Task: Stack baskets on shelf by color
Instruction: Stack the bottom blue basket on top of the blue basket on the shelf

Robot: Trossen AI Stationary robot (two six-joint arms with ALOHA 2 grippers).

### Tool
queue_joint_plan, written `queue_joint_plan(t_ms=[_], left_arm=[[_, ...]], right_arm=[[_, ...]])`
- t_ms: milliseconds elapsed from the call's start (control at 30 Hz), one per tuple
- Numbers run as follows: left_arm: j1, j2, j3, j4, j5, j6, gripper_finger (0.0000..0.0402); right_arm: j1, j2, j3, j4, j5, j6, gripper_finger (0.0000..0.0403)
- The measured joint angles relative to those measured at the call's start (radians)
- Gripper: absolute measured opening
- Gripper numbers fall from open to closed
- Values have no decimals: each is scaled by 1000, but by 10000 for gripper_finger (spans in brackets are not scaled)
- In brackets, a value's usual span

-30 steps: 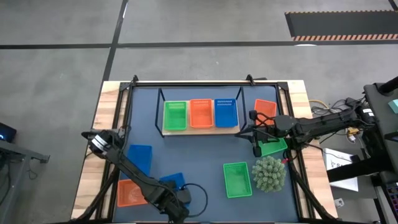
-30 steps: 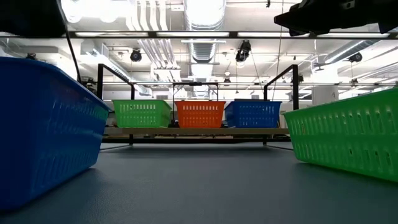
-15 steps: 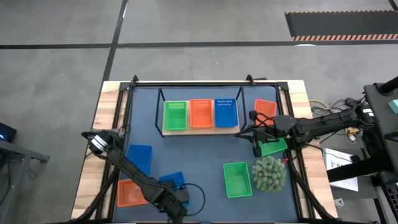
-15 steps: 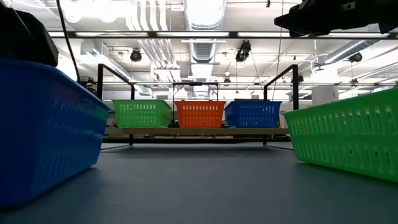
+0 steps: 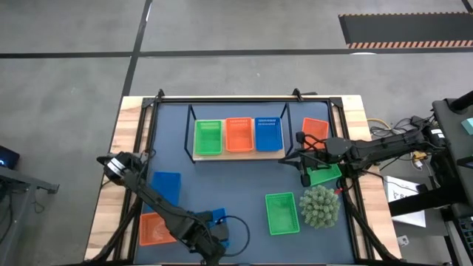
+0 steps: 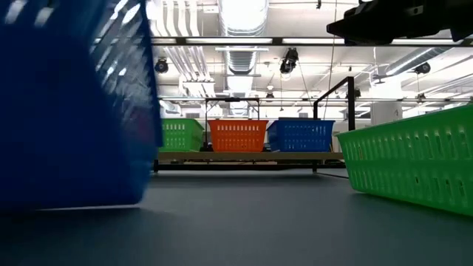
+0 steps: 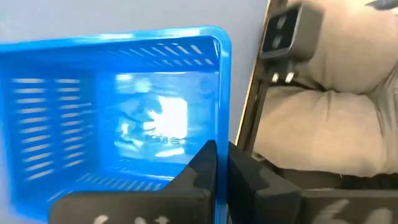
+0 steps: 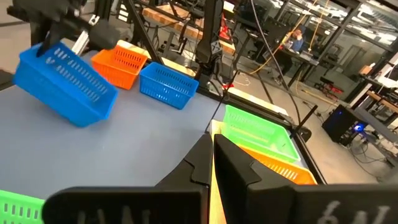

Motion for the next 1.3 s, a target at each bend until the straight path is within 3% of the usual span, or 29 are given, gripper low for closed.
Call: queue_joint_plan(t_ms=[233,467,567,767,933,1033,1300], left_arm=[[64,0,199,-135,-23,155,0],[152,0,361,-233,-155,394,0],[211,-1,398,-231,-166,519,0],[350,-1,402,-202,-207,786,0],[462,8,390,-172,-350,960,0],[526,15,370,-116,-392,1007,0],[641,40,299,46,-389,1100,0]], right_arm=[[0,-2,0,-67,1,7,9],[0,-36,1,-124,3,11,9],[0,-70,1,-141,3,26,9],[0,-158,-15,-171,1,37,9],[0,-225,-46,-179,-1,48,9],[0,-263,-59,-179,-2,46,9],[0,-332,-64,-245,-3,57,9]])
